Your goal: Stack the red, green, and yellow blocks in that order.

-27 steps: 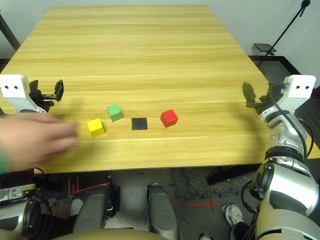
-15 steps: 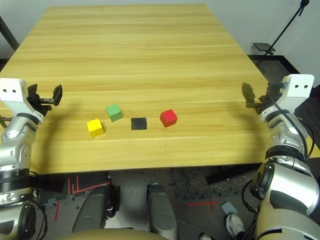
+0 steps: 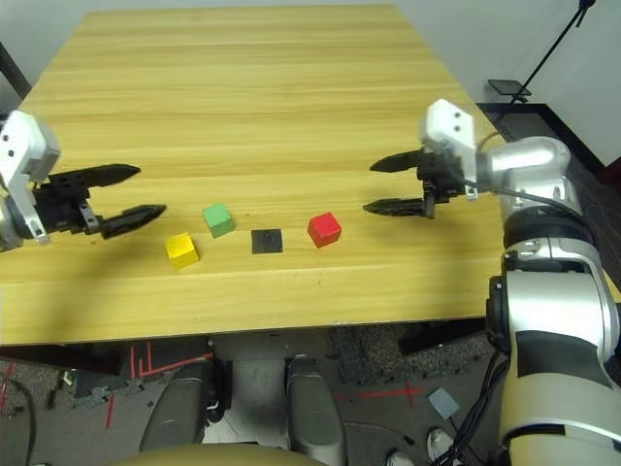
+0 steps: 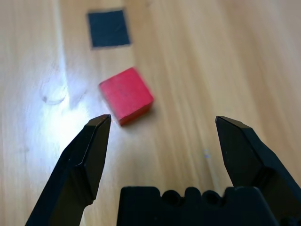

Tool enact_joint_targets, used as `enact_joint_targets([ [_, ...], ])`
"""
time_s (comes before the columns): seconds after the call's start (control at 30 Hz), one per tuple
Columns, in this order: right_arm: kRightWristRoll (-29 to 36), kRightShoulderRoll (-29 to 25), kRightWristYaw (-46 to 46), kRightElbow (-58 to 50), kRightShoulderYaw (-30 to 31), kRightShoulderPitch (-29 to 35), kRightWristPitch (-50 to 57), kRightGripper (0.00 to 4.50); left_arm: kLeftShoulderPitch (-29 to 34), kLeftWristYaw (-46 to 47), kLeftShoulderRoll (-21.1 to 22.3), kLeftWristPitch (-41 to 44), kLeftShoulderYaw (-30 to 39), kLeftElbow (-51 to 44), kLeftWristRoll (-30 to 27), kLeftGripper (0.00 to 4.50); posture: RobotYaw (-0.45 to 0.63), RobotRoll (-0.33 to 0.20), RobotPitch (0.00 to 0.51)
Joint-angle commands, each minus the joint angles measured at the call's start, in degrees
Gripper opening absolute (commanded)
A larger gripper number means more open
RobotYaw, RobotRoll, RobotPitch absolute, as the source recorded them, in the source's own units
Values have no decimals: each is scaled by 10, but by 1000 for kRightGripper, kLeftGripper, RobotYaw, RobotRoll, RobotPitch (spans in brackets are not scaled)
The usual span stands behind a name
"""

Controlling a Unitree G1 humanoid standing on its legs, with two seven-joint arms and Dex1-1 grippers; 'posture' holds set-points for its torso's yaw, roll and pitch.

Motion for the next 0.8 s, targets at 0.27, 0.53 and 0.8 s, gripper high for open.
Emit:
enact_joint_targets([
  [0.27,-47,67,4,81,137,-73,-104,4500,13,16,1,35,-39,-54,13,4474,410,-121,103],
  [0.53,-74,100,4,100,150,-83,-124,4500,22,50,-2,47,-24,-78,15,4474,476,-133,111],
  [0.8,-107,116,4,104,138,-87,-130,2787,32,74,-4,62,-10,-100,7,4500,501,-141,126],
])
